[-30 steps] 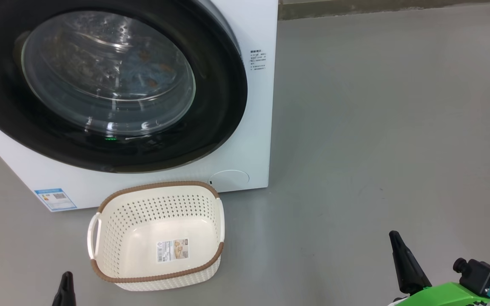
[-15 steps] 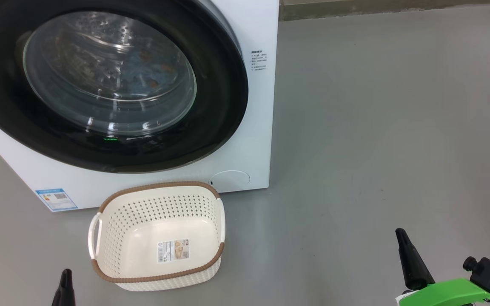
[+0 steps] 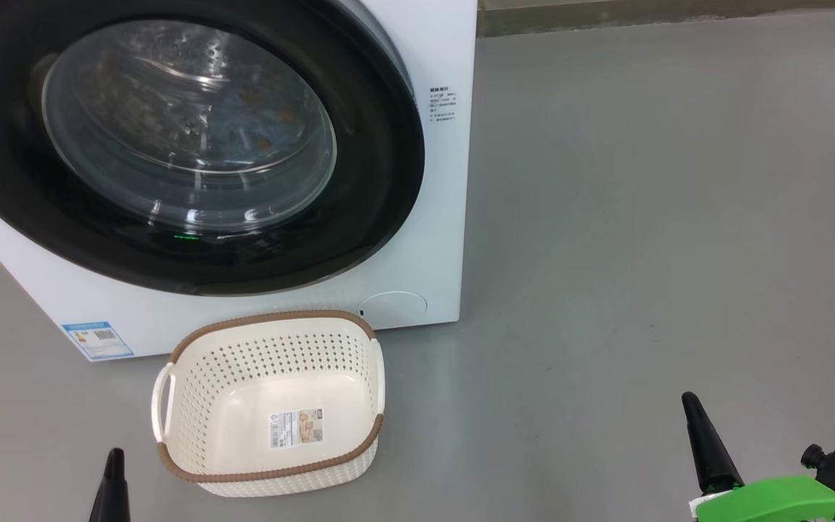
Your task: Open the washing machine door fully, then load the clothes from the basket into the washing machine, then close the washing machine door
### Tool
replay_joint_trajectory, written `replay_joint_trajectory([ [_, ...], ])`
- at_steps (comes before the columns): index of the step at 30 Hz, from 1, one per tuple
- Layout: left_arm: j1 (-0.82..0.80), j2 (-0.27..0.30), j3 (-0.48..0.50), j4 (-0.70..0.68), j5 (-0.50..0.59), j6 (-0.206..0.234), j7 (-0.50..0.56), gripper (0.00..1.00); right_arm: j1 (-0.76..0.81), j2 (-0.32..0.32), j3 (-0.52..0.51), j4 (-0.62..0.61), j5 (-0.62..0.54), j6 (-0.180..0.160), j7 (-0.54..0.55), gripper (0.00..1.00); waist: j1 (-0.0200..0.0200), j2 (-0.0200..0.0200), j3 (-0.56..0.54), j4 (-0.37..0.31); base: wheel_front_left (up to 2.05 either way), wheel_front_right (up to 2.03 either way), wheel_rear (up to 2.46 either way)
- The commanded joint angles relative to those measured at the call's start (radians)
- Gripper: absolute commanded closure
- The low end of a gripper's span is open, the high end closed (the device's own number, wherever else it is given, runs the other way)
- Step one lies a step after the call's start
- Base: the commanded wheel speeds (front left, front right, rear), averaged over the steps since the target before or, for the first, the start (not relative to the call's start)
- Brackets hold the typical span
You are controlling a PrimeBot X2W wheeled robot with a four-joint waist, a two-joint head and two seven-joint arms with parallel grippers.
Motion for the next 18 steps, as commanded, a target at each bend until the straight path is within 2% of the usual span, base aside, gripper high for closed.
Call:
replay_joint_trajectory([
  [1,-0.047,0.011,0.022,-0.015,-0.03,-0.002,0.006,1.0,-0.052,-0.011,0.005,-0.02,0.03,-0.001,0.009,1.0,-0.0001,0.0,0.0,0.0,0.0,0.0,0.0],
  [18,-0.086,0.004,0.029,0.011,-0.205,-0.002,0.053,1.0,-0.067,-0.012,-0.013,-0.009,0.208,-0.002,0.055,1.0,-0.0001,0.0,-0.003,0.003,0.0,0.0,0.0],
])
